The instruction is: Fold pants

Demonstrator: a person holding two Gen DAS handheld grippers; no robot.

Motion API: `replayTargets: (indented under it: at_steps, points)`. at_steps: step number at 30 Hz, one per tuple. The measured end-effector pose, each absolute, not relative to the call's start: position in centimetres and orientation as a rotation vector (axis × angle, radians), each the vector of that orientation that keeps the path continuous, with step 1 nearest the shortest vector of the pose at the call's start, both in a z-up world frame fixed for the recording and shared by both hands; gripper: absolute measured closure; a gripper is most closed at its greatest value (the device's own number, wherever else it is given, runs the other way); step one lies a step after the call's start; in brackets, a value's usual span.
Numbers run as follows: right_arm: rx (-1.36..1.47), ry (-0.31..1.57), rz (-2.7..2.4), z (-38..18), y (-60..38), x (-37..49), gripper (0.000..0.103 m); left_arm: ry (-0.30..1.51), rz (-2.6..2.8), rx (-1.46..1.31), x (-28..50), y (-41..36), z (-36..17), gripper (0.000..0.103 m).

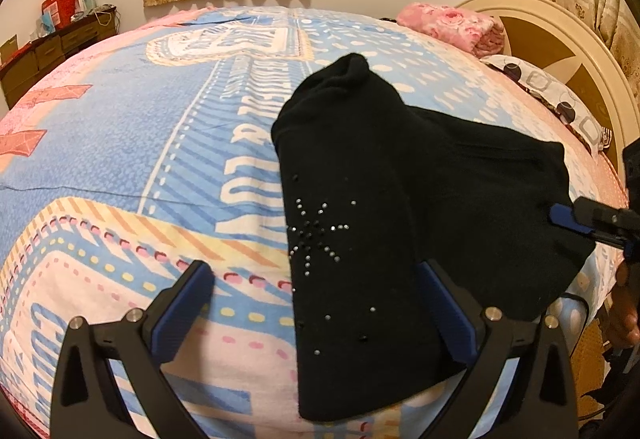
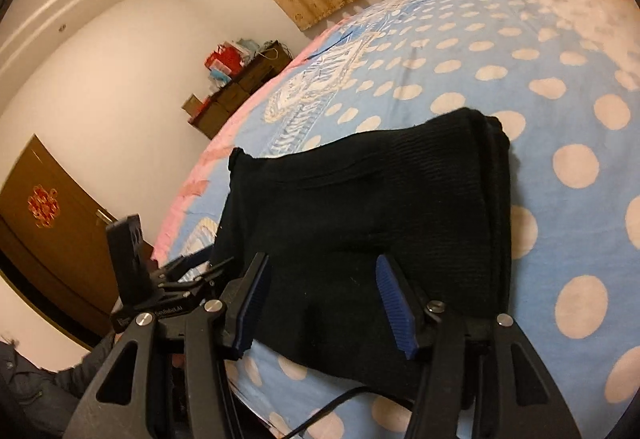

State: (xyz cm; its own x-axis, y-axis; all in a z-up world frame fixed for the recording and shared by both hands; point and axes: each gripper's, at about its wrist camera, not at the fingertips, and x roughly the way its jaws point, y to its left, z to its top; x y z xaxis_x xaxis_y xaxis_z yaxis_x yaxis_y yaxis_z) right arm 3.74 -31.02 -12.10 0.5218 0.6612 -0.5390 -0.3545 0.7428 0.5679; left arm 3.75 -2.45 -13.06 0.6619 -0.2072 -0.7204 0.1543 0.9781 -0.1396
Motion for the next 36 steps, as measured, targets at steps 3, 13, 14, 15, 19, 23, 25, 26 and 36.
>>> replayTargets:
  at_steps: [3,13,14,15,19,23,25,26,36]
  points:
    - [0.422,0.786,0.597,-11.0,-31.9,2.9,0.044,0.822,-0.203,-0.068,3.8,-2.5,-13.1,0.0]
    - [0.449,0.801,0.405,-11.6,-36.4,2.4,0.036,0.823,-0.204,-0.066,4.0,-2.4,-13.0,0.0]
    - [0.488,0.811,0.424,-12.1,-36.9,2.7,0.036,0.825,-0.204,-0.065,4.0,-2.4,-13.0,0.0]
    - [0.517,0.817,0.442,-12.5,-37.0,3.0,0.036,0.829,-0.204,-0.065,4.2,-2.2,-12.8,0.0]
    - [0.502,0.808,0.427,-13.2,-36.8,4.5,0.036,0.838,-0.206,-0.083,4.7,-1.5,-12.8,0.0]
    - [0.474,0.8,0.381,-12.7,-36.8,5.4,0.036,0.828,-0.181,-0.054,4.3,-2.0,-12.3,0.0]
    - [0.465,0.788,0.367,-12.1,-37.0,5.3,0.036,0.805,-0.163,-0.038,3.9,-2.2,-11.6,0.0]
    - [0.468,0.766,0.378,-11.5,-37.2,5.4,0.036,0.781,-0.152,-0.021,3.7,-2.5,-11.2,0.0]
    - [0.552,0.837,0.397,-12.5,-37.6,11.1,0.069,0.783,-0.152,0.024,4.6,-3.3,-11.9,0.0]
